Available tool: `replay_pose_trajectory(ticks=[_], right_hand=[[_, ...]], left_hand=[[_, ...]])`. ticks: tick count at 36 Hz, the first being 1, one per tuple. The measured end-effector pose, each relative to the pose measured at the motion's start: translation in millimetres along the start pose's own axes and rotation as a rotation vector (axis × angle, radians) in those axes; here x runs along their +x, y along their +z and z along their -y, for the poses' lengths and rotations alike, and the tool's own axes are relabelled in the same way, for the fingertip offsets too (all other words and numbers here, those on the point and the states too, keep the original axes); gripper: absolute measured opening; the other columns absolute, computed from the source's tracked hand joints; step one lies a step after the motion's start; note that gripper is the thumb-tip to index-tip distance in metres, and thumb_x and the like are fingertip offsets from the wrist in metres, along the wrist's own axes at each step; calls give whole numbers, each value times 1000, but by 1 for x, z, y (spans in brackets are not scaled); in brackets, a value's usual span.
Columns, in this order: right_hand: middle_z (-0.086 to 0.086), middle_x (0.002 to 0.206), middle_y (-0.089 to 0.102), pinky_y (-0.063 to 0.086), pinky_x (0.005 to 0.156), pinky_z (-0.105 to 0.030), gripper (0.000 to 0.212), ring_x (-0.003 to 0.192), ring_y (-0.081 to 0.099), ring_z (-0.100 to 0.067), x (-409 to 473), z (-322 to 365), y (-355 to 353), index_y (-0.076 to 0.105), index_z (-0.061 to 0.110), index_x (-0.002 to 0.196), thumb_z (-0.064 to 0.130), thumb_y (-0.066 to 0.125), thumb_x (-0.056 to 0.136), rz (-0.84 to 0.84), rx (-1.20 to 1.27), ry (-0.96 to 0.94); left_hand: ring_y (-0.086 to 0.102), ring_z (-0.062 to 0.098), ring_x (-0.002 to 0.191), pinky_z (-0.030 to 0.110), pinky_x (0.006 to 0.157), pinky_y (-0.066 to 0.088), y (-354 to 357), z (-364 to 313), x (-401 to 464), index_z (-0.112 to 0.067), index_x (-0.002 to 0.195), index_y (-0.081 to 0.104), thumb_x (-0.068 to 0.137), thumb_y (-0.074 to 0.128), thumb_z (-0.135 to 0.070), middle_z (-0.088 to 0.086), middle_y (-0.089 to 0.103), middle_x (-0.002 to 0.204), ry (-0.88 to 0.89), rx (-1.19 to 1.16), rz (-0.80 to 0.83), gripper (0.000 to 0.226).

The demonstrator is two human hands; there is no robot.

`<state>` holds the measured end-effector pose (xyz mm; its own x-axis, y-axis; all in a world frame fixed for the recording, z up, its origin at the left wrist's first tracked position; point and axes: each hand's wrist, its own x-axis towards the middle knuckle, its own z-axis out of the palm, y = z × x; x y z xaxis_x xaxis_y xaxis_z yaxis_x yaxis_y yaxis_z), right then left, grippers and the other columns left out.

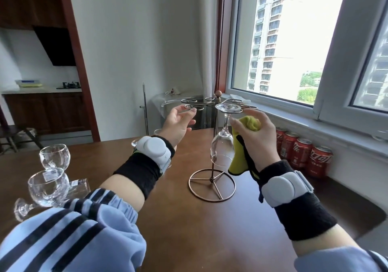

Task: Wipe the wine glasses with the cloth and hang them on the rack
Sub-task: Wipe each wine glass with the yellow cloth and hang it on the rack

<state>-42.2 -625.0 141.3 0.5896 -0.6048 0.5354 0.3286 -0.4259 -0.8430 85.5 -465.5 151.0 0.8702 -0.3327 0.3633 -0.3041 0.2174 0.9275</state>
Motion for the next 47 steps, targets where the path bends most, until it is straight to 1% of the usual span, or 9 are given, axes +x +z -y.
replay_pose_trajectory(ticks=[5, 12, 17, 20, 23, 27, 34, 41, 47], right_hand=[[19, 100, 58, 53, 93, -39, 70, 97, 61, -8, -10, -21, 2, 54, 36, 117, 62, 83, 59, 68, -145, 127], [9, 88, 71, 58, 85, -44, 59, 84, 68, -12, -7, -27, 5, 66, 30, 90, 68, 84, 49, 129, -136, 190], [7, 82, 71, 58, 82, -44, 56, 80, 68, -14, -7, -29, 5, 65, 25, 85, 65, 86, 53, 131, -161, 199], [6, 81, 71, 58, 82, -45, 55, 80, 68, -17, -7, -31, 6, 65, 25, 84, 65, 86, 52, 144, -151, 210], [5, 84, 72, 58, 83, -41, 47, 82, 68, -16, -9, -29, 5, 66, 26, 89, 50, 90, 57, 169, -126, 204], [5, 89, 66, 50, 66, -11, 45, 76, 61, -6, -15, -24, -1, 61, 20, 105, 18, 88, 69, 303, -87, 170], [-2, 98, 63, 52, 66, -15, 50, 77, 62, -6, -18, -38, -21, 54, 15, 117, 3, 80, 76, 507, -3, 336], [-7, 92, 55, 50, 64, -28, 29, 75, 58, -15, -15, -38, -26, 41, 12, 120, 26, 54, 99, 231, 174, 474], [-3, 78, 58, 47, 64, -31, 7, 68, 53, -14, -9, -36, -26, 58, 15, 93, 21, 59, 97, 58, 157, 212]], left_hand=[[60, 11, 87, 26, 78, 48, 5, 7, -9, -16, 125, 45, 93, 60, -31, 1, 63, 108, -14, 79, 38, 39], [54, 1, 89, 4, 69, 43, 25, 32, -30, -11, 130, 54, 100, 48, -20, 0, 60, 110, -85, 264, 306, 32], [56, 12, 103, 35, 92, 49, 29, 36, -32, -27, 115, 59, 96, 54, -26, -3, 62, 108, -98, 245, 321, 19], [57, 13, 103, 37, 91, 50, 27, 39, -32, -32, 109, 60, 95, 56, -29, -2, 61, 109, -84, 233, 314, 15], [56, 12, 102, 37, 91, 50, 27, 40, -33, -37, 103, 60, 94, 58, -31, -7, 60, 106, -79, 218, 312, 11], [56, 16, 108, 37, 90, 50, 26, 41, -32, -36, 104, 60, 94, 58, -32, -5, 60, 110, -68, 223, 301, 12], [55, 16, 110, 31, 87, 48, 26, 45, -32, -27, 113, 59, 95, 56, -31, 0, 60, 112, -72, 212, 287, 18], [55, 14, 111, 30, 94, 45, 27, 51, -34, -33, 113, 57, 91, 57, -42, 1, 61, 117, -94, 199, 319, 24], [58, 7, 104, 19, 85, 44, 24, 54, -35, -37, 114, 56, 74, 72, -53, -9, 62, 109, -106, 179, 394, 46]])
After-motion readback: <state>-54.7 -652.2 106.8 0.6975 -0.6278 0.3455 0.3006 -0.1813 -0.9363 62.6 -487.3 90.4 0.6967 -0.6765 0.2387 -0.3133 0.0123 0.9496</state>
